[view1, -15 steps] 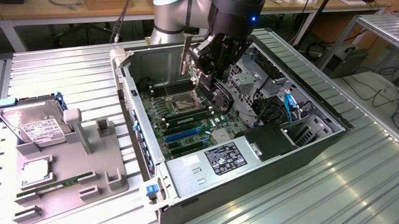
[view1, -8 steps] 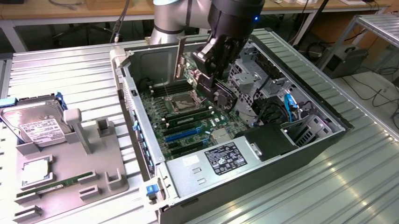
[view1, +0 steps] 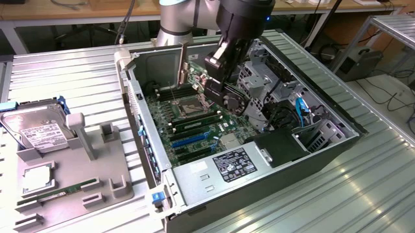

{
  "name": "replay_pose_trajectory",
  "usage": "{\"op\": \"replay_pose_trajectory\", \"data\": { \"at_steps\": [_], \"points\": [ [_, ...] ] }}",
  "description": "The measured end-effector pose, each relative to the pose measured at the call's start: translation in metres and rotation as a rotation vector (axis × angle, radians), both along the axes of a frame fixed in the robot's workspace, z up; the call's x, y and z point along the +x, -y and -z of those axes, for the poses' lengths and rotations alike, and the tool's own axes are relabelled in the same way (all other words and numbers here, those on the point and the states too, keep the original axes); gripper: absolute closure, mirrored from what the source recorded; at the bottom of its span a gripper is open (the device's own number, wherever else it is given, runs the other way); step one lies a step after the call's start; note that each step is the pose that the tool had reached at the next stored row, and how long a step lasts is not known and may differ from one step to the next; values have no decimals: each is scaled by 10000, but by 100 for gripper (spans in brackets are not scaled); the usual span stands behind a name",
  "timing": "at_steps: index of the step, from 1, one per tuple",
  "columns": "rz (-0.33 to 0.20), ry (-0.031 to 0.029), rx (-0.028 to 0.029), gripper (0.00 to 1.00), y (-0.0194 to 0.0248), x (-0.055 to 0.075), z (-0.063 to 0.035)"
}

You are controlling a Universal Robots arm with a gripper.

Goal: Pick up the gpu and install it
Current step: 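Insert the gpu into the slot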

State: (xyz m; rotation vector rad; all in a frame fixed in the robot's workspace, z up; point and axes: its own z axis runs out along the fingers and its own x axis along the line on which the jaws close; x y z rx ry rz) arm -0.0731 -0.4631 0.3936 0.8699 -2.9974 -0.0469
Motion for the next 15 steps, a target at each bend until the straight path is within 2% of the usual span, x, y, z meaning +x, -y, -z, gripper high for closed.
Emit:
{"op": "replay_pose_trajectory", "data": {
  "at_steps": [10,15],
  "points": [
    [-1825,4,-1,74,0,0,12],
    [-2942,6,0,74,0,0,19]
  ]
}}
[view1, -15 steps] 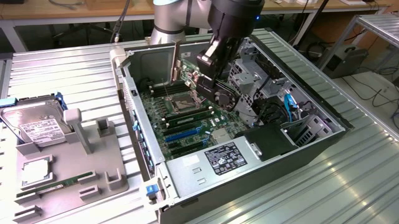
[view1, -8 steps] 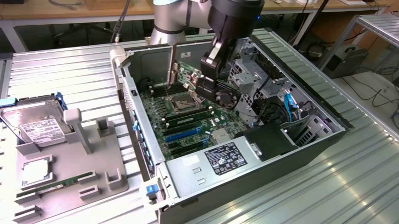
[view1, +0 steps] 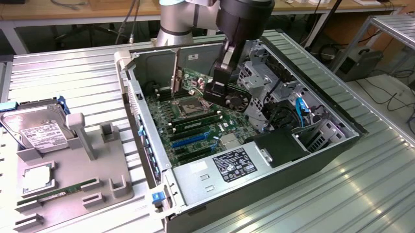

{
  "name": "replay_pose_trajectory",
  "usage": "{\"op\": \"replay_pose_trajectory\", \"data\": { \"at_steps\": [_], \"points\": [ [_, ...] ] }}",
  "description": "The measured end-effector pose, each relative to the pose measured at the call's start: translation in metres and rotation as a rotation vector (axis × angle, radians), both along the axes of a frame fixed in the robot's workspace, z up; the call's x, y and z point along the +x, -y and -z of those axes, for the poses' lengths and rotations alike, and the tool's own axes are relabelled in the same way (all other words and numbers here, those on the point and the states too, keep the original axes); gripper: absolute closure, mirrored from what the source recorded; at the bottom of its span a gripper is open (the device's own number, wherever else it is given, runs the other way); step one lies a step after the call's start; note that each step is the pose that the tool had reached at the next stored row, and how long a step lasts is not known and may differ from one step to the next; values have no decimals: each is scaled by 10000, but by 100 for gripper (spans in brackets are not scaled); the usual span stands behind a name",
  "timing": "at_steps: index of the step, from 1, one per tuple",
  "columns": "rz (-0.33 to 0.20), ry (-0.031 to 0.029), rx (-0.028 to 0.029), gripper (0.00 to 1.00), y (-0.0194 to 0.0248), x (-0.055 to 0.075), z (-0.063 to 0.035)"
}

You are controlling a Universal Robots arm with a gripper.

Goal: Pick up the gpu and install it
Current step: 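Insert the gpu into the slot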

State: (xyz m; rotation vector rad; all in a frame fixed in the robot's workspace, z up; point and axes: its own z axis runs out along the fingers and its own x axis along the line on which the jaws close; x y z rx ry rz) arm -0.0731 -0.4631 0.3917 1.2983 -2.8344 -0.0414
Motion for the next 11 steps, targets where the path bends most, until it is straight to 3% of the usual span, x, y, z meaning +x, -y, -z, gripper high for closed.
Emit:
{"op": "replay_pose_trajectory", "data": {
  "at_steps": [9,11],
  "points": [
    [-1907,-1,-2,74,0,0,21],
    [-2627,0,-2,74,0,0,38]
  ]
}}
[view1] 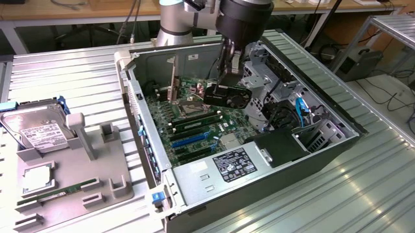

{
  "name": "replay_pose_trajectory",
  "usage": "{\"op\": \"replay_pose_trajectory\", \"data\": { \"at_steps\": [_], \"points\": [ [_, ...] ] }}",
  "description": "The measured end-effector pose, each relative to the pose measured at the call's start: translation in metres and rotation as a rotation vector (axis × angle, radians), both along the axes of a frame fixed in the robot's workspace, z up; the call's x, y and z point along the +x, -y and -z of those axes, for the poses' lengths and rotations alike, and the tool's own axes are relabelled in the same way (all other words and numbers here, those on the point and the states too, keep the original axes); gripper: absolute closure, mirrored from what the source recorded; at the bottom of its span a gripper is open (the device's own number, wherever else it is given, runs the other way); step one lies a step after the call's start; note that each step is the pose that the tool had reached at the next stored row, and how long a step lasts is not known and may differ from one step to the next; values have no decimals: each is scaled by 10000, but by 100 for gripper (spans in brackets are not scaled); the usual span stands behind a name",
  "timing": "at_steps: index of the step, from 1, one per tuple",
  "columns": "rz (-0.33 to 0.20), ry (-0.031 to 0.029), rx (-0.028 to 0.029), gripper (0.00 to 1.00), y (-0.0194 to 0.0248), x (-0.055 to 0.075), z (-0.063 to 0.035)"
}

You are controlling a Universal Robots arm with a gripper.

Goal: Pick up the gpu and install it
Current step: 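Insert the gpu into the slot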

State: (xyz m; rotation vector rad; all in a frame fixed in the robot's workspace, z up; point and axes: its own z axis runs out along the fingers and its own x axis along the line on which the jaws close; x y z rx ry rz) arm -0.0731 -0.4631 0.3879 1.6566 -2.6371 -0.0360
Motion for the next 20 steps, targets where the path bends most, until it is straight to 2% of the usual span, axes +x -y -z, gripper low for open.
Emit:
{"op": "replay_pose_trajectory", "data": {
  "at_steps": [8,10,16,20],
  "points": [
    [-1930,0,1,74,0,0,102],
    [-2692,0,1,74,0,0,151],
    [-3758,0,1,74,-1,0,221],
    [-4161,20,26,74,-11,0,244]
  ]
}}
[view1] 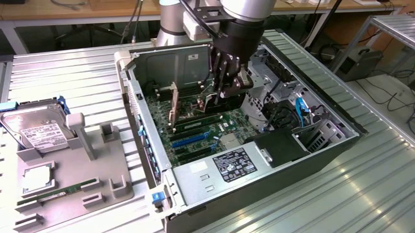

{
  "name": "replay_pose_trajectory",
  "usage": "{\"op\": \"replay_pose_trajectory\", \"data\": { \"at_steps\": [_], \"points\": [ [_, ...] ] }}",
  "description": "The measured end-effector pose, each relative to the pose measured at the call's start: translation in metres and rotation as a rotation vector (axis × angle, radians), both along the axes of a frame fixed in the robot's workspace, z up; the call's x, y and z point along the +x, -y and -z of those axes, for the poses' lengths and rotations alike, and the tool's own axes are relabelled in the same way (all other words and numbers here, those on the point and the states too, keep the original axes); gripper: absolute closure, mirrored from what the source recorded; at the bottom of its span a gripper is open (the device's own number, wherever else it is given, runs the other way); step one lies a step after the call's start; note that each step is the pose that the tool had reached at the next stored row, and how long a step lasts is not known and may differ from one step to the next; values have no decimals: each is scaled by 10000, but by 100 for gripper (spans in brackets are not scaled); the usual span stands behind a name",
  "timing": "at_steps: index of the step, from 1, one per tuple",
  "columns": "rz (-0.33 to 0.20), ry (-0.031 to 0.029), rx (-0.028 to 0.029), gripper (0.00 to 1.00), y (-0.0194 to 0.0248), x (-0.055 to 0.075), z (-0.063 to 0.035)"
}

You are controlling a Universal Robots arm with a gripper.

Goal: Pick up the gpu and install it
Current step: 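Insert the gpu into the slot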

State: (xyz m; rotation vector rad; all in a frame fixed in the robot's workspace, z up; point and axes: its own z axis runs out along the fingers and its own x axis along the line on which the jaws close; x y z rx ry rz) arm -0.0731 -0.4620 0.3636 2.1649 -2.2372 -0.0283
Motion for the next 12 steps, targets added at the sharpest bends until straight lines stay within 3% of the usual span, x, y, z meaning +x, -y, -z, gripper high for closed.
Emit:
{"op": "replay_pose_trajectory", "data": {
  "at_steps": [2,7,12],
  "points": [
    [-76,31,73,74,-9,-40,18],
    [-75,71,71,74,-11,-291,113],
    [-73,73,71,74,-11,-321,205]
  ]
}}
